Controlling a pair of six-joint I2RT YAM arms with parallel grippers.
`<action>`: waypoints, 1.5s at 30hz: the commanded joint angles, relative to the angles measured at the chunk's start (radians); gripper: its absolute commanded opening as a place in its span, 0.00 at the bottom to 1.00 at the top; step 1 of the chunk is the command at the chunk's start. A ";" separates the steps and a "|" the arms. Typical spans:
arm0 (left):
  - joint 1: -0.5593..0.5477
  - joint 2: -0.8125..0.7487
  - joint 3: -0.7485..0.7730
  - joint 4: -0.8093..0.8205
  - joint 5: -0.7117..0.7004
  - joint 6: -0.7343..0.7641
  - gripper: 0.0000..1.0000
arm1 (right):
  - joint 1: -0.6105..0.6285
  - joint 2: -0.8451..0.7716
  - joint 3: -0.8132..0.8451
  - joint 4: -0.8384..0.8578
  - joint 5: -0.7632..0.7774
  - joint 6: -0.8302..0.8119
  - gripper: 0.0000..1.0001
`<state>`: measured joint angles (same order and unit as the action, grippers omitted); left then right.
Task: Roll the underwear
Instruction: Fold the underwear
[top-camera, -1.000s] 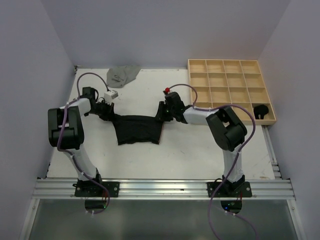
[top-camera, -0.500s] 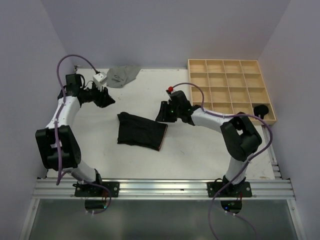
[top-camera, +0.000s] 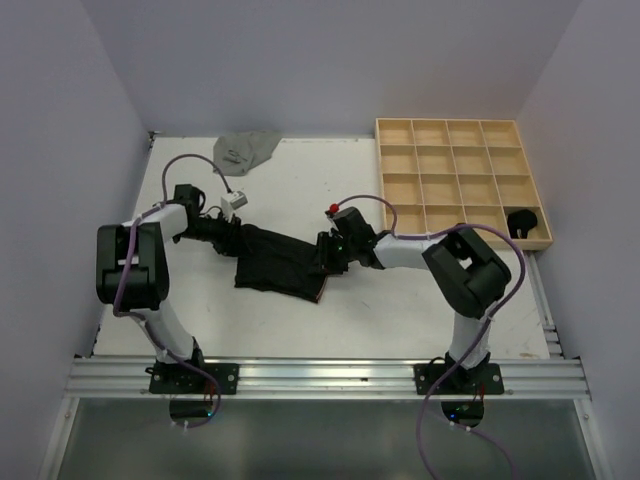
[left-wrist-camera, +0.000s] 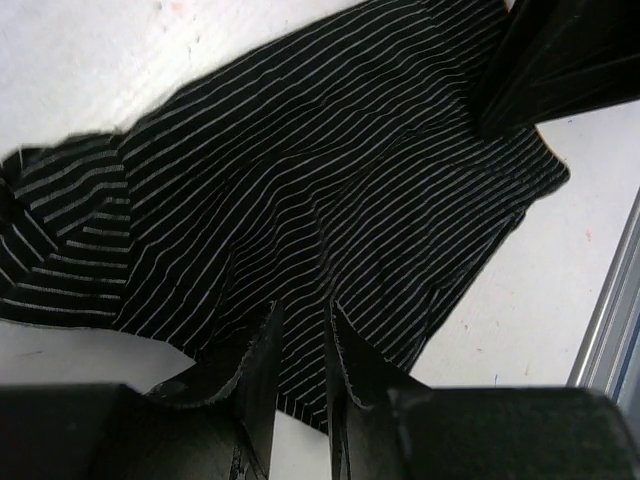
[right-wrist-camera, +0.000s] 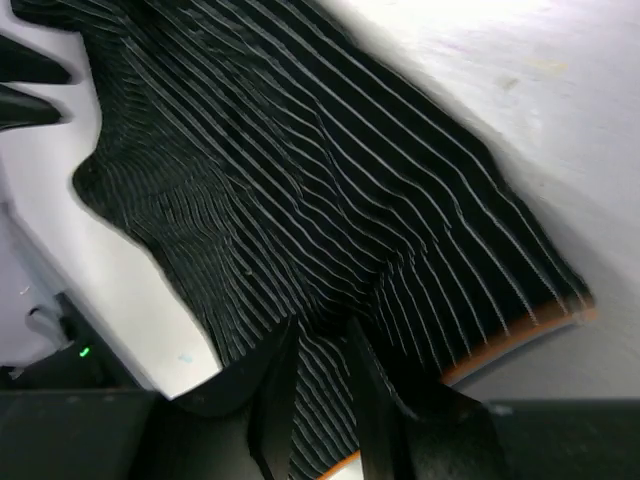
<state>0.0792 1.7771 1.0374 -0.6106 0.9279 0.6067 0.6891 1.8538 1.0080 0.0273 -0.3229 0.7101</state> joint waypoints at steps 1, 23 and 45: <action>0.008 0.065 0.015 -0.024 -0.008 0.001 0.26 | -0.010 0.099 -0.023 0.039 -0.030 0.031 0.33; 0.110 -0.053 -0.007 -0.057 0.261 0.049 0.39 | -0.042 0.076 0.156 0.006 -0.258 -0.082 0.32; 0.122 -0.313 -0.057 -0.244 0.071 0.669 0.50 | 0.139 -0.386 -0.051 -0.145 0.162 -0.803 0.51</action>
<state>0.1959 1.5593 1.0008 -0.7918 1.0382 0.9962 0.7547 1.5475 1.0138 -0.0631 -0.3294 0.2039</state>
